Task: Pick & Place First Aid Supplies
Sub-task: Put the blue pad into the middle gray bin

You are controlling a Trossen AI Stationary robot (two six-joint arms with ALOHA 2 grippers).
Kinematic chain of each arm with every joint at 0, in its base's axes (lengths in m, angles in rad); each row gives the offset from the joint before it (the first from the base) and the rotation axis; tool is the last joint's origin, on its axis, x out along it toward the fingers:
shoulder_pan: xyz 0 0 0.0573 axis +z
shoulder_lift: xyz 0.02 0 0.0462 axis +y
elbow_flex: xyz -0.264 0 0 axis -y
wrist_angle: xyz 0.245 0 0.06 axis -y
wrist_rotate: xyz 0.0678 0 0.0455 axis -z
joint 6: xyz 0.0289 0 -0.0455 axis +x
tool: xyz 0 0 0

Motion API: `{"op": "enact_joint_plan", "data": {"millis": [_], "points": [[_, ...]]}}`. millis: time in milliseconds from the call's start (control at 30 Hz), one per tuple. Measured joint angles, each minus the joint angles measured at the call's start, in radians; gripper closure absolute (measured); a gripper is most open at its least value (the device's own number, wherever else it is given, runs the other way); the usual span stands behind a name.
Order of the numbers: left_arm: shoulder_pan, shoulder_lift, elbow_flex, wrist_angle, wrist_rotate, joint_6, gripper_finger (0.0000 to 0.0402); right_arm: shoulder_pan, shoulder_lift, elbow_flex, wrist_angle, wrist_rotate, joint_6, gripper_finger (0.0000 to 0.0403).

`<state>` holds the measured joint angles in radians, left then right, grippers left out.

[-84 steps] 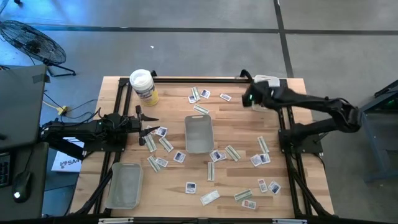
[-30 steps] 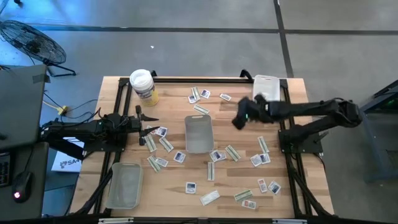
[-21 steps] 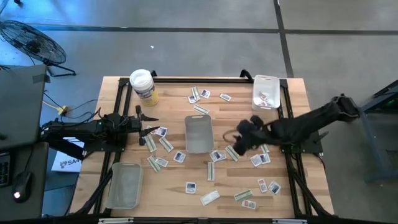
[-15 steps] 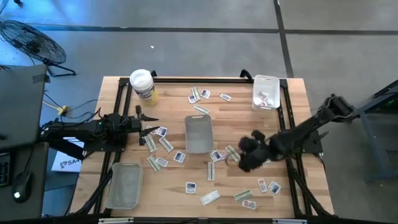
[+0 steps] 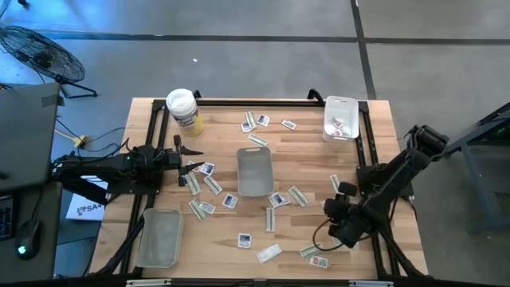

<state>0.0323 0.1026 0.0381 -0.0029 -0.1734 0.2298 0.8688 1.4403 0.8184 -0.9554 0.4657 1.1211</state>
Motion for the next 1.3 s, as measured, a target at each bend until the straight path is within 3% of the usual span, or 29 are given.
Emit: {"op": "enact_joint_plan", "data": {"millis": [233, 367, 1133, 1300], "points": [[0.000, 0.000, 0.000, 0.000, 0.000, 0.000, 0.0247, 0.004, 0.000, -0.136, 0.058, -0.162, 0.092, 0.0270], [0.000, 0.000, 0.000, 0.000, 0.000, 0.000, 0.0247, 0.004, 0.000, -0.146, 0.130, -0.159, 0.039, 0.0278], [0.000, 0.000, 0.000, 0.000, 0.000, 0.000, 0.0247, 0.002, 0.000, -0.148, 0.087, -0.208, -0.022, 0.0282], [0.000, 0.000, 0.000, 0.000, 0.000, 0.000, 0.0247, 0.001, -0.002, -0.210, 0.220, -0.199, -0.047, 0.0282]]}}
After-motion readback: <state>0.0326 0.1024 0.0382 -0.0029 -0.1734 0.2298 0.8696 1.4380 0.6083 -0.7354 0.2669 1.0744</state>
